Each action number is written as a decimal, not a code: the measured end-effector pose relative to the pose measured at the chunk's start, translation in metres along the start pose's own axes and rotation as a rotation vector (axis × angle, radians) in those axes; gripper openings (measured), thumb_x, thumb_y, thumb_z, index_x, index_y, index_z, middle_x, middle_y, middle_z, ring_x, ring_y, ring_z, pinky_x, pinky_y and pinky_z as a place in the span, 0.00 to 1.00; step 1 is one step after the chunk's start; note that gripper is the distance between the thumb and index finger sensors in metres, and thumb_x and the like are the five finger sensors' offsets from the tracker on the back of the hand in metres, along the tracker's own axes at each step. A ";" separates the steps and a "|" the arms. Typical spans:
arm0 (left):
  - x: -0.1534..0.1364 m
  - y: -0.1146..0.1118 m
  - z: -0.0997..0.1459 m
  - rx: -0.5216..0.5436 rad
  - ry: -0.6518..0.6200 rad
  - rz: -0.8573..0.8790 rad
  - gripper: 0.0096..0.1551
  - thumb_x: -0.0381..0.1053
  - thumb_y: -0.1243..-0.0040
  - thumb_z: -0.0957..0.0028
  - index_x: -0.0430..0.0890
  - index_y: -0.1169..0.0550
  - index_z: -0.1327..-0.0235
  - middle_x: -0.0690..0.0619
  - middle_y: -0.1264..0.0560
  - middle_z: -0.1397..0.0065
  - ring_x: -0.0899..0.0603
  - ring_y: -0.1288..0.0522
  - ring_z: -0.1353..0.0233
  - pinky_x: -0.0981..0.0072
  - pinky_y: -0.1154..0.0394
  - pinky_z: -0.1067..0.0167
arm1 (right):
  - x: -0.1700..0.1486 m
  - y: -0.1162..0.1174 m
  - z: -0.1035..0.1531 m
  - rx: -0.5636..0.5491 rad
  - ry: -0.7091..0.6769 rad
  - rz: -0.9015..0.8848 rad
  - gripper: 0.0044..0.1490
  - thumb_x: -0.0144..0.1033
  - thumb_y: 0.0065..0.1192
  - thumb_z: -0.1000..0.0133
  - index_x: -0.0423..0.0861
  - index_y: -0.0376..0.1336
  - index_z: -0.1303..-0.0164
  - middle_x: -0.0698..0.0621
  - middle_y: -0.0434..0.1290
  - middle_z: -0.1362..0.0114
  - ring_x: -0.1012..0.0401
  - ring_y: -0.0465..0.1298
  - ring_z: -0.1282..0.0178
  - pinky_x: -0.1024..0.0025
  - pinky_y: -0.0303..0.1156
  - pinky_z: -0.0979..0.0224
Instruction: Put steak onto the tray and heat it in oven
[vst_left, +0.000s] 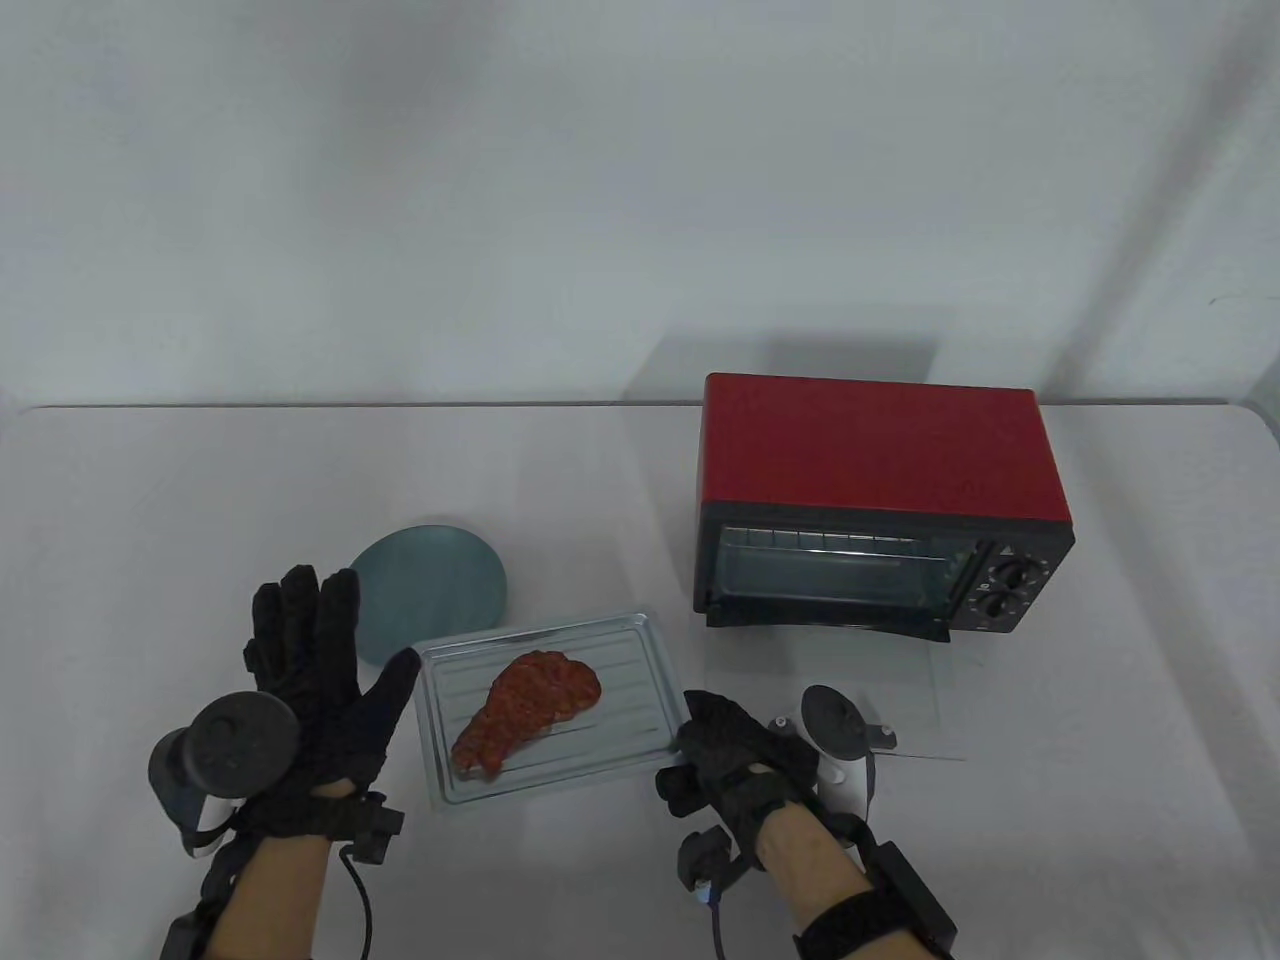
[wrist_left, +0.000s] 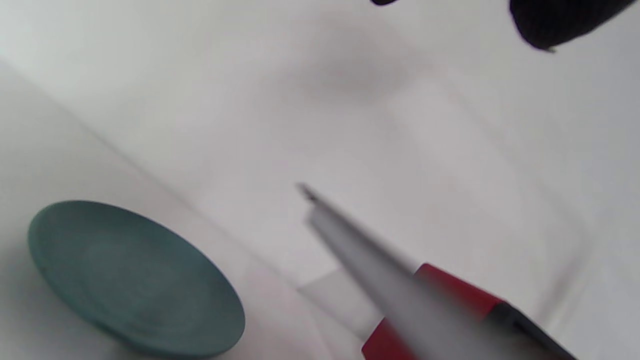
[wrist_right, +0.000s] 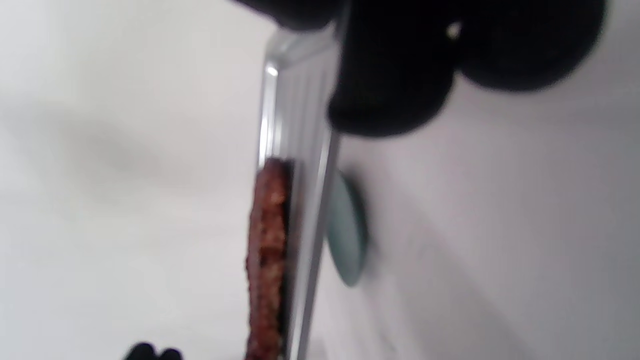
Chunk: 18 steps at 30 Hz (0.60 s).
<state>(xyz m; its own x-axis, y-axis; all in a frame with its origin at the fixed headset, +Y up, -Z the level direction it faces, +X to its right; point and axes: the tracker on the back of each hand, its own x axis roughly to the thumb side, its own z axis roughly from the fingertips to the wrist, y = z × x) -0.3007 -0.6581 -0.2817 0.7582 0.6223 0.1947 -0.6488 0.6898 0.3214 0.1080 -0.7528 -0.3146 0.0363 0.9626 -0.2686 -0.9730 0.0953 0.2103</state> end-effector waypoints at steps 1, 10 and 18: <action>0.000 0.001 0.001 0.005 -0.001 0.005 0.52 0.82 0.53 0.48 0.60 0.51 0.17 0.48 0.59 0.11 0.34 0.66 0.13 0.24 0.58 0.29 | 0.009 -0.006 0.004 -0.005 -0.023 0.002 0.32 0.21 0.54 0.44 0.33 0.50 0.31 0.32 0.75 0.38 0.57 0.84 0.67 0.48 0.78 0.59; 0.000 -0.005 0.001 -0.027 0.011 -0.004 0.52 0.82 0.53 0.47 0.60 0.51 0.17 0.48 0.59 0.11 0.34 0.66 0.14 0.24 0.58 0.29 | 0.040 -0.089 0.054 -0.176 -0.080 0.023 0.31 0.22 0.55 0.44 0.31 0.53 0.31 0.32 0.77 0.41 0.56 0.84 0.67 0.48 0.78 0.61; -0.002 -0.009 0.000 -0.045 0.026 -0.008 0.52 0.82 0.53 0.47 0.59 0.51 0.17 0.48 0.59 0.12 0.34 0.66 0.14 0.24 0.59 0.29 | 0.022 -0.170 0.073 -0.408 -0.016 -0.008 0.30 0.22 0.55 0.44 0.32 0.54 0.31 0.31 0.77 0.41 0.54 0.84 0.70 0.51 0.78 0.65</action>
<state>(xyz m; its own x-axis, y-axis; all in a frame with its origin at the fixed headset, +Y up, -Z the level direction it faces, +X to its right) -0.2961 -0.6656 -0.2851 0.7619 0.6256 0.1678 -0.6453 0.7106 0.2804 0.2908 -0.7290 -0.2881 0.0450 0.9663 -0.2535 -0.9831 -0.0022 -0.1828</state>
